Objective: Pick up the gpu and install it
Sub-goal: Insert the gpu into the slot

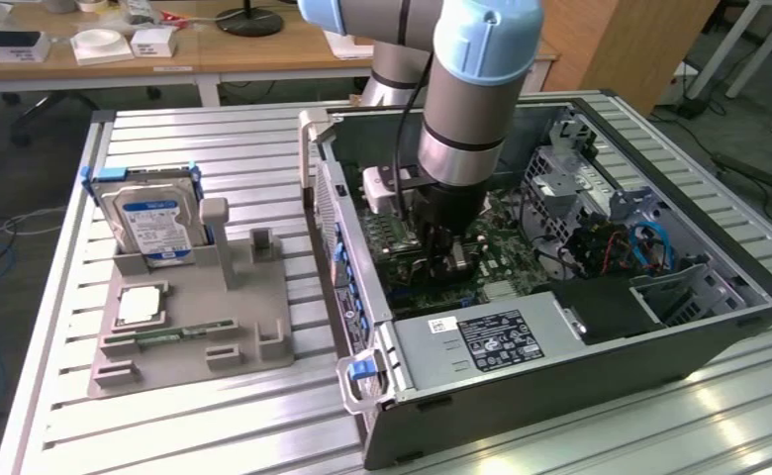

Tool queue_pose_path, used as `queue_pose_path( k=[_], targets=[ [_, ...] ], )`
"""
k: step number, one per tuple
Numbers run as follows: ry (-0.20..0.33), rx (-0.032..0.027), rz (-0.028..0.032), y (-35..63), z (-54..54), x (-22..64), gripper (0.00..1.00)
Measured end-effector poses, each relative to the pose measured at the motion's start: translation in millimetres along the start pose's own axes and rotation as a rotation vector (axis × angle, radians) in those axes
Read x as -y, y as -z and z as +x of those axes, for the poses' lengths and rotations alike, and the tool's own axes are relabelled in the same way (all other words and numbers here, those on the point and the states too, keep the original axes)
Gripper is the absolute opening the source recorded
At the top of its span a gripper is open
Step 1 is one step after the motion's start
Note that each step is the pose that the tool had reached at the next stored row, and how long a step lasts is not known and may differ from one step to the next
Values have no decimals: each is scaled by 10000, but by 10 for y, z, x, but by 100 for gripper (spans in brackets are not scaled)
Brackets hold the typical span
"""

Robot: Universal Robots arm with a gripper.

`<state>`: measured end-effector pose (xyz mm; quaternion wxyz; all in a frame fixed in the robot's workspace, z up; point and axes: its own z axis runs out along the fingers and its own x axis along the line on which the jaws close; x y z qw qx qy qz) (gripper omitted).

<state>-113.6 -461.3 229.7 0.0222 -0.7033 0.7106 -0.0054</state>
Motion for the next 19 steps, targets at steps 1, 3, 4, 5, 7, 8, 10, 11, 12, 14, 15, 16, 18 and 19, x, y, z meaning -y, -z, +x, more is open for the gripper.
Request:
queue_pose_path(
  k=[1, 3, 4, 5, 7, 8, 10, 11, 12, 14, 15, 16, 18, 19],
  targets=[
    [-5, 0, 1, 0, 0, -2, 27],
    [-6, 2, -3, -1, -1, -3, 27],
    [-6, 1, -3, -1, 0, -3, 27],
    [-6, 2, -5, -1, -1, -3, 27],
    [-6, 2, -6, -1, -1, -3, 27],
    [-6, 3, -6, -1, -1, -3, 27],
    [-6, 3, -6, -1, -1, -3, 27],
    [-6, 3, -6, -1, -1, -4, 27],
    [-6, 3, -6, -1, -1, -3, 27],
    [-6, 3, -6, -1, -1, -3, 27],
    [-13, 14, -10, -4, -2, -7, 28],
    [-12, 6, -4, -2, -2, -6, 28],
    [-7, 5, -4, 3, -1, -3, 34],
    [-6, 1, -6, 10, -1, -3, 34]
  ],
)
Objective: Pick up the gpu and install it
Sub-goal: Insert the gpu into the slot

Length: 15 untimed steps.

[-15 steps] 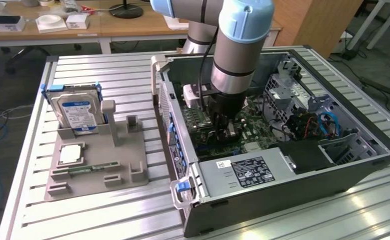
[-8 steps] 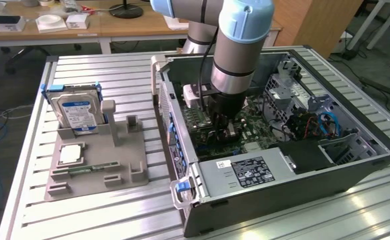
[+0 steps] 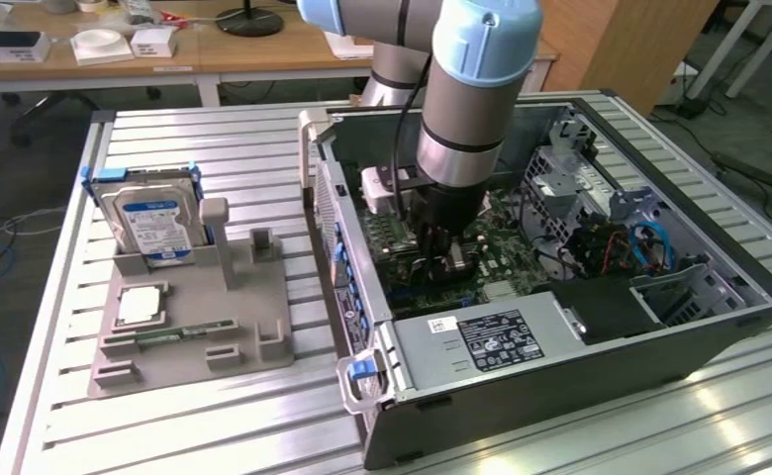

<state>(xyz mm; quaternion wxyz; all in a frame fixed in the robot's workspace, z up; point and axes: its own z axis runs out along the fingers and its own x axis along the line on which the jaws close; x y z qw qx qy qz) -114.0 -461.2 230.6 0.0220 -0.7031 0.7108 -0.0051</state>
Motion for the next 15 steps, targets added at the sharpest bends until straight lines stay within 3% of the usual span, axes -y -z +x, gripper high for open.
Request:
queue_pose_path(
  k=[3, 11, 15],
  targets=[
    [0, 1, 4, 62, -2, 3, 34],
    [1, 1, 43, 335, -9, 12, 34],
    [1, 5, 52, 356, -9, 12, 33]
  ],
)
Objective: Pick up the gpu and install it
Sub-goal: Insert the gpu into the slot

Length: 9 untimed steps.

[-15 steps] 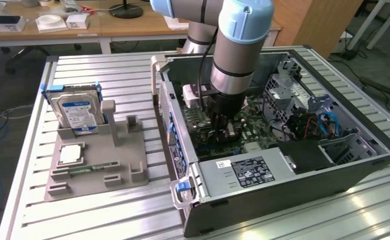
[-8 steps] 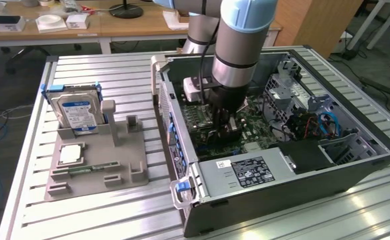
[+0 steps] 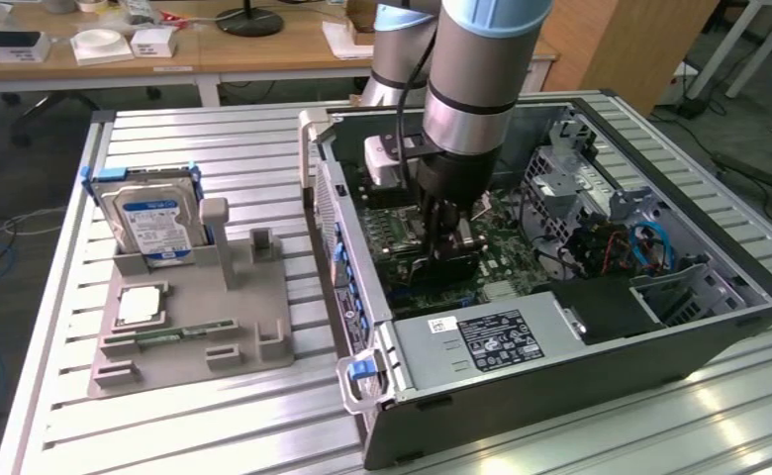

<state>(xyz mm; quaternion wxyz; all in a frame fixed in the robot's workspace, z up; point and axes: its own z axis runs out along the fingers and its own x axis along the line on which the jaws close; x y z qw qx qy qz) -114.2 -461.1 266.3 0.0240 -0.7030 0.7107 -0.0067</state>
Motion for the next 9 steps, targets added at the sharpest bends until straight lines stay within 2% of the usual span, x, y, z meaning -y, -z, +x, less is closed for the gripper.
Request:
queue_pose_path(
  k=[2, 4, 6, 9],
  targets=[
    [0, -2, -1, 1, 0, 0, 20],
    [0, -1, -1, 1, 0, 0, 20],
    [1, -2, -1, 1, 0, 0, 10],
    [0, -2, -1, 1, 0, 0, 10]
  ],
)
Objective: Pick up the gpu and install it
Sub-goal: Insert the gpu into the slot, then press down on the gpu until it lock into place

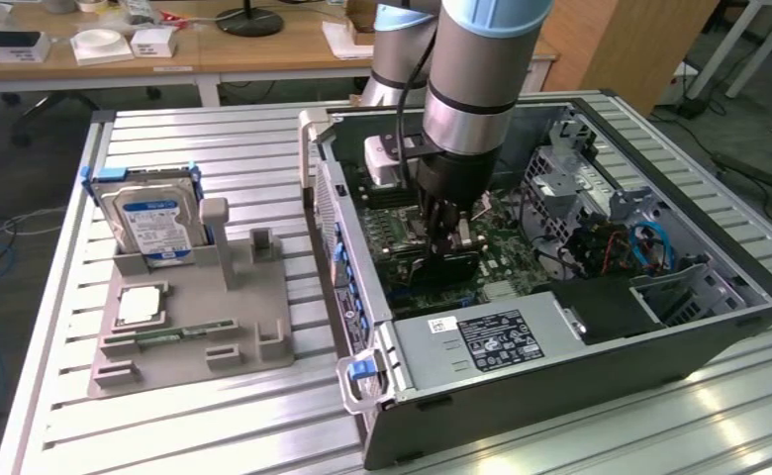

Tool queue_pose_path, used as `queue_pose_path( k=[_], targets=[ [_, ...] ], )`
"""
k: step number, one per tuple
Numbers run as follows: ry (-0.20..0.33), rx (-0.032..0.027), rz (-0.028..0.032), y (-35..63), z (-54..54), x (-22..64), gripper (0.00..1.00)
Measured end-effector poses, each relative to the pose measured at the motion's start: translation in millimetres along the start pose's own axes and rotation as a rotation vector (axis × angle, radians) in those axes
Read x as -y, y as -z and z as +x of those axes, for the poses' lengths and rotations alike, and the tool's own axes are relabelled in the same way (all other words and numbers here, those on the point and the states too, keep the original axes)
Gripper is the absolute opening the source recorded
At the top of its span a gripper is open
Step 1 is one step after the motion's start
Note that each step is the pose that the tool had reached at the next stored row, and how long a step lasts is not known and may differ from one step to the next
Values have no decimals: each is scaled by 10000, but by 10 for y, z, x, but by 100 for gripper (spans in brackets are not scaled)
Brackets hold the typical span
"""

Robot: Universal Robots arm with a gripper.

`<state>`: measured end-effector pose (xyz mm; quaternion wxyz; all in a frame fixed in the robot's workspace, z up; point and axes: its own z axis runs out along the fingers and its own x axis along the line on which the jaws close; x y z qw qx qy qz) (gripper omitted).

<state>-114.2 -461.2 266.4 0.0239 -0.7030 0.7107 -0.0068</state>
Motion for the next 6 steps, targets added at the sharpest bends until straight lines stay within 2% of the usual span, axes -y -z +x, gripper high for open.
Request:
queue_pose_path(
  k=[6],
  targets=[
    [0, 0, 0, 0, 0, 0, 10]
  ],
)
